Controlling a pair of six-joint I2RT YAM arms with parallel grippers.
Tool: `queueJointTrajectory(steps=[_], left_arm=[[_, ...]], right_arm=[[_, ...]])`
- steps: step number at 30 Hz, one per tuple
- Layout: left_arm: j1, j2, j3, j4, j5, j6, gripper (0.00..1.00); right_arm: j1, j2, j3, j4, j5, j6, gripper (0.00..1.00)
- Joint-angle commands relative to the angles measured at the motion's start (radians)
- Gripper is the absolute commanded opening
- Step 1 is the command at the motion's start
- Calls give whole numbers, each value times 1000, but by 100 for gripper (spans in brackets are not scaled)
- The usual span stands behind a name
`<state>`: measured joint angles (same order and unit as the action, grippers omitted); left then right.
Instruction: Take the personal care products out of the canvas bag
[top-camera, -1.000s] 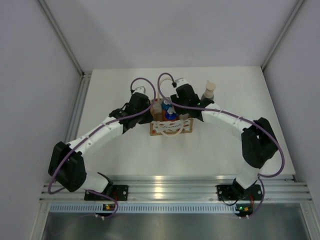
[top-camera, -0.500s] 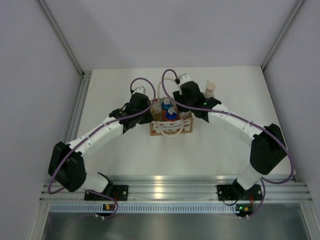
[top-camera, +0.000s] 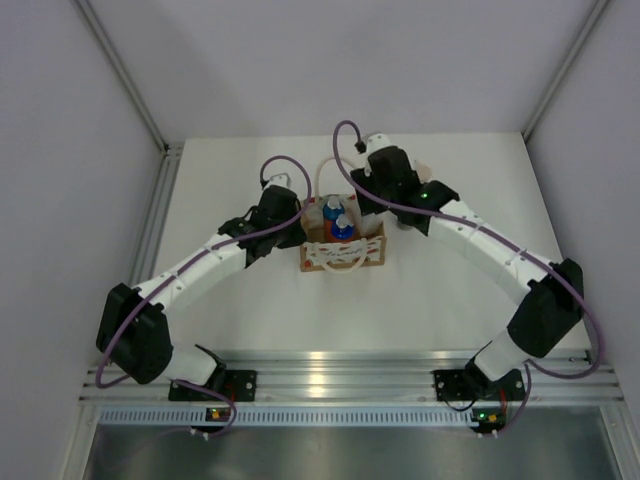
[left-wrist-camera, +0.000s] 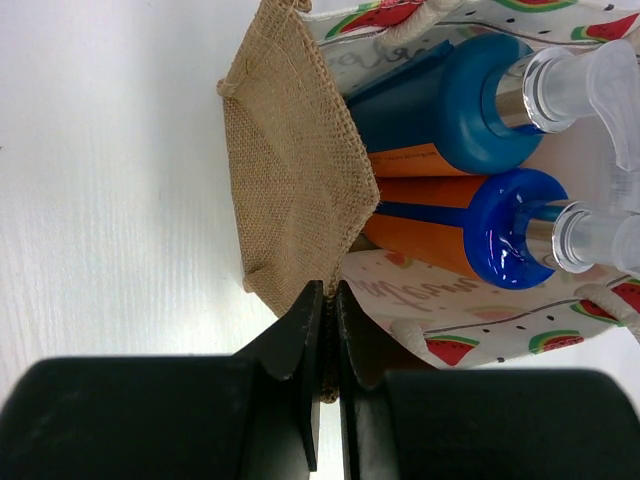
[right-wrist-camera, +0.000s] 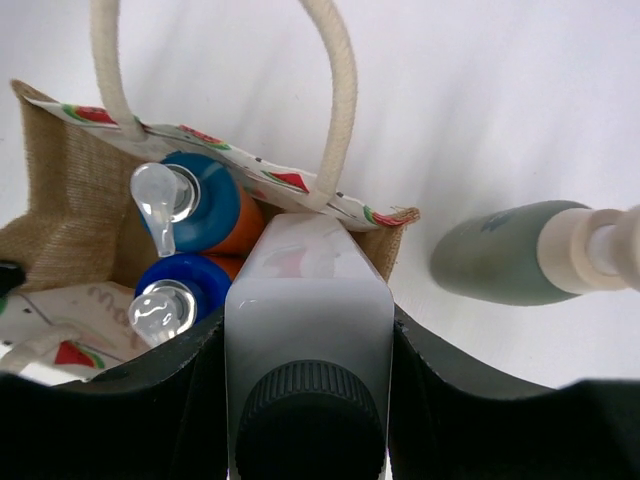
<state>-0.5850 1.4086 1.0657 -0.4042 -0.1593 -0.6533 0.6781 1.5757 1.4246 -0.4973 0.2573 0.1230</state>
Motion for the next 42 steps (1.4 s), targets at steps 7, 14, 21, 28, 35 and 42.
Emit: queueJointTrajectory(steps=[7, 14, 21, 28, 35, 42], left_arm=[[-3, -51, -13, 13, -34, -9, 0], [-3, -57, -16, 11, -34, -16, 0], [-3, -60, -19, 13, -34, -17, 0], [-3, -59, -21, 11, -42, -12, 0], [-3, -54, -24, 13, -48, -8, 0], [-3, -54, -33, 13, -52, -8, 0]], right_arm=[[1, -189, 204, -47, 103, -51, 0], [-12, -276, 235, -118, 195, -65, 0], [-69, -344, 131, -122, 174, -39, 0], [-140, -405, -41, -77, 100, 7, 0], [-202, -470, -283, 17, 27, 32, 0], [-241, -482, -403, 62, -7, 43, 0]])
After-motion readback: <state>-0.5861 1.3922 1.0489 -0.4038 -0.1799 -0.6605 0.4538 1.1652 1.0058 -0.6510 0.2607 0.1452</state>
